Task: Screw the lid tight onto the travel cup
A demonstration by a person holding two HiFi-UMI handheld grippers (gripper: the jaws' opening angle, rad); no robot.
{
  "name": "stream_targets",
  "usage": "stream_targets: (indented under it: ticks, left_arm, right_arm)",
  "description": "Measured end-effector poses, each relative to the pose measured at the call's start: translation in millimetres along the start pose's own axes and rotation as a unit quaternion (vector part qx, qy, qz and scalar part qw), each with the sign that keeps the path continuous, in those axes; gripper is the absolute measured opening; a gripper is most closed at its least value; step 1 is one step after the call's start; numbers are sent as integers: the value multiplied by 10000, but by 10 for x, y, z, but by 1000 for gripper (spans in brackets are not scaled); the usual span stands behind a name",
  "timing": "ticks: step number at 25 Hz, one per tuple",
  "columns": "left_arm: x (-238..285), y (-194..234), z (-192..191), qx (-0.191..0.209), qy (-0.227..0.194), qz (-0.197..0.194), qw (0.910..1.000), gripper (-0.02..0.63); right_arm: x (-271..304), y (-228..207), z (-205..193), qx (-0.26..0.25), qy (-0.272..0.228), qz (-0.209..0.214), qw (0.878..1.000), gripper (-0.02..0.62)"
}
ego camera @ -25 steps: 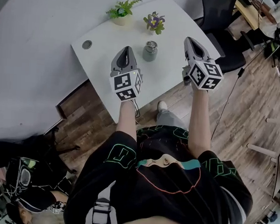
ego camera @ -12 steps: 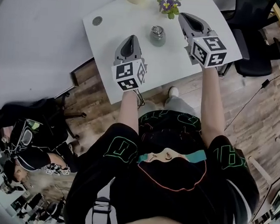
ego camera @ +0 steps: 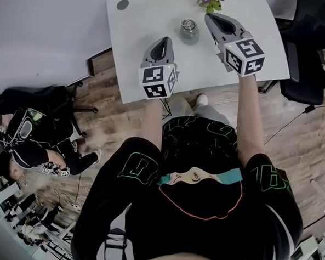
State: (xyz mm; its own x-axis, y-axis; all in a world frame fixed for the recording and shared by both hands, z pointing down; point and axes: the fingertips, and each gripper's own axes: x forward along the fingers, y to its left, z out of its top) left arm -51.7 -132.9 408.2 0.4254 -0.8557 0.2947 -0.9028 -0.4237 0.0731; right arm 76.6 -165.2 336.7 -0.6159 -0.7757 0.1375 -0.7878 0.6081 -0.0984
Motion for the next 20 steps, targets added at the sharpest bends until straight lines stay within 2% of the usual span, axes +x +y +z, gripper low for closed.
stream_targets:
  ticks: [3,9,14,17,20]
  left_arm:
    - [21,-37,-124,35,175,-32,9998,14]
    - [113,-182,-317,3,432,-122,9990,62]
    - [260,-268,-401,87,586,-236,9980,94]
    - [377,-334,-508,36,691,-363,9969,127]
    - [489,-407,-602,-35,795,-587,9951,179]
  right_arm:
    - [13,45,-99,48,75,119,9999,5]
    - [-26,115,-205,-110,209,504,9985,5]
    - [-2,72,-209,-276,144,825,9961,6]
    - [57,44,-251,-358,182,1109,9930,26]
    - [101,95,-326,-504,359,1582,9855,56]
